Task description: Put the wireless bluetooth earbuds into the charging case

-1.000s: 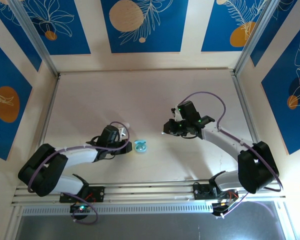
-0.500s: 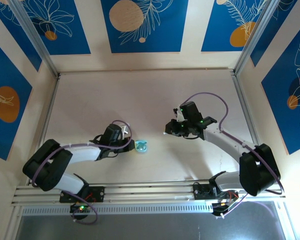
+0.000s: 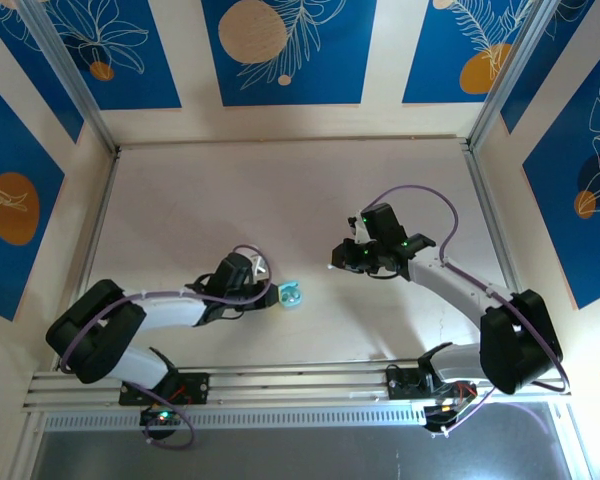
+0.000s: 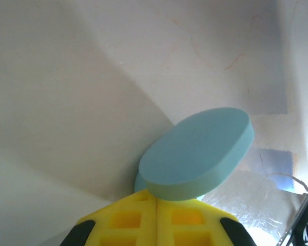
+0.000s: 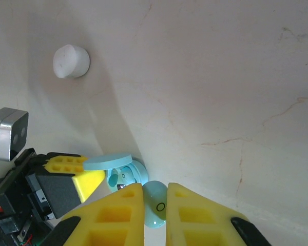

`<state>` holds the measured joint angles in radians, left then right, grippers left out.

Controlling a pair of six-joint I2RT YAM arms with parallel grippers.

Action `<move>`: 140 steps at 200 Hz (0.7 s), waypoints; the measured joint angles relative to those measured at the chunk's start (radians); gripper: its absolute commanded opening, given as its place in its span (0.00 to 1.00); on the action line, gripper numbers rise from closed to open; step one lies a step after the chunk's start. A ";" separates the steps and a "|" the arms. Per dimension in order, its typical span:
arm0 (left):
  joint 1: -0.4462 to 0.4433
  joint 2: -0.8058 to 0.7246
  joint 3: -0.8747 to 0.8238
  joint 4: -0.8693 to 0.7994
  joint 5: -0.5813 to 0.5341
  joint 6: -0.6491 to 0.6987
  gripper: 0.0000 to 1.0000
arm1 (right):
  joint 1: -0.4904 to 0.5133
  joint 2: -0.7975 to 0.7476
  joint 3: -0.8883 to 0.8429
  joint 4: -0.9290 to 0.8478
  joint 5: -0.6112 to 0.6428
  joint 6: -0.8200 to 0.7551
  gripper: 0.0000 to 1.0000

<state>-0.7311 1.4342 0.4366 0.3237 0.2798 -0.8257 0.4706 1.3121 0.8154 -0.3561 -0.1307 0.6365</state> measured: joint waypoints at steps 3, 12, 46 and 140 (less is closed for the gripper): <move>-0.004 0.000 -0.001 0.002 -0.001 -0.005 0.01 | 0.000 -0.001 0.000 0.000 0.000 0.000 0.13; -0.016 -0.004 -0.004 0.006 -0.004 -0.011 0.01 | 0.000 -0.007 0.000 -0.001 0.000 0.000 0.13; -0.060 -0.045 -0.013 0.007 -0.024 -0.037 0.03 | 0.000 -0.020 0.000 -0.006 0.000 0.000 0.13; -0.094 -0.452 0.066 -0.307 -0.161 0.050 0.60 | 0.001 -0.176 -0.023 -0.097 0.000 0.000 0.13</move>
<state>-0.8253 0.9825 0.5030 0.0170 0.1192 -0.7761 0.4713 1.1358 0.7925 -0.4534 -0.1303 0.6365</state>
